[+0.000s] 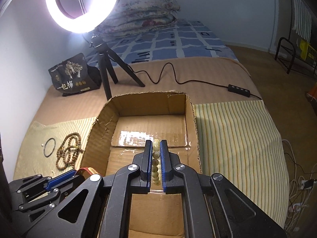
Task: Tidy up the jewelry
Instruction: 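Carry watch with left tool into the cardboard box while right tool drops the bracelet there, then move left tool to the pearl necklace while right tool approaches the green jade pendant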
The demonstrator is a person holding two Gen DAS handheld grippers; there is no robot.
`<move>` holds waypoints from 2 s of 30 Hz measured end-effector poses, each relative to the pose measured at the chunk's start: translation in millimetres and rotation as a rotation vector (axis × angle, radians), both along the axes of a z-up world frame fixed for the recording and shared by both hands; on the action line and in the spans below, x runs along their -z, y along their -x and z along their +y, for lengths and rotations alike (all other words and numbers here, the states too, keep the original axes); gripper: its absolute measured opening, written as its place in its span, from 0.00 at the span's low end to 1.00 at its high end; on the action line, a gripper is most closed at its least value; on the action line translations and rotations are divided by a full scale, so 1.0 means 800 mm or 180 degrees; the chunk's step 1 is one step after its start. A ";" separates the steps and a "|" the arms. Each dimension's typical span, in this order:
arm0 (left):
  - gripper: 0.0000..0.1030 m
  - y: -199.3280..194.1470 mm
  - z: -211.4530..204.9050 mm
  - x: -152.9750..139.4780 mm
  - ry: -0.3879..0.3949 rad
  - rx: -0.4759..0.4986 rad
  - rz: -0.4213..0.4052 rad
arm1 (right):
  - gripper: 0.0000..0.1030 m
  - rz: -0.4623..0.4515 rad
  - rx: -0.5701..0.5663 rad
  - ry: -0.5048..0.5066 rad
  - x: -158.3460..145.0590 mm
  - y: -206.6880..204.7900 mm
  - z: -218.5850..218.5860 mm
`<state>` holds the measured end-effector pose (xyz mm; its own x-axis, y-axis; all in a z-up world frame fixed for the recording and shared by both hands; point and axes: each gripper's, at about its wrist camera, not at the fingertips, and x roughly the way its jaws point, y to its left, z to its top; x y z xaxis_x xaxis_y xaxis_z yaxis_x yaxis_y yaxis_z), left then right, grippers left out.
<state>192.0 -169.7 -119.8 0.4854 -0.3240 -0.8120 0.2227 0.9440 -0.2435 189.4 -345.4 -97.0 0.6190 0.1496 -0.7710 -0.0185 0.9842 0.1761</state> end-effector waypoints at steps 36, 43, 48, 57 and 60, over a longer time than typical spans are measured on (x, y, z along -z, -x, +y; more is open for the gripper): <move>0.41 0.060 0.129 -0.056 -0.0267 -0.0222 -0.0656 | 0.58 -0.0550 -0.0027 0.0181 -0.056 0.070 0.023; 0.42 0.064 0.190 -0.049 -0.0266 -0.0441 -0.0545 | 0.59 -0.0567 -0.0277 0.0190 -0.061 0.085 0.058; 0.42 0.067 0.226 -0.035 -0.0290 -0.0527 -0.0432 | 0.59 -0.0487 -0.0547 0.0015 -0.059 0.094 0.093; 0.41 0.066 0.260 0.004 -0.0215 -0.0570 -0.0095 | 0.59 -0.0179 -0.1006 -0.0123 -0.031 0.099 0.154; 0.41 0.066 0.260 0.014 -0.0180 -0.0545 -0.0001 | 0.59 -0.0059 -0.1141 -0.0121 -0.016 0.098 0.175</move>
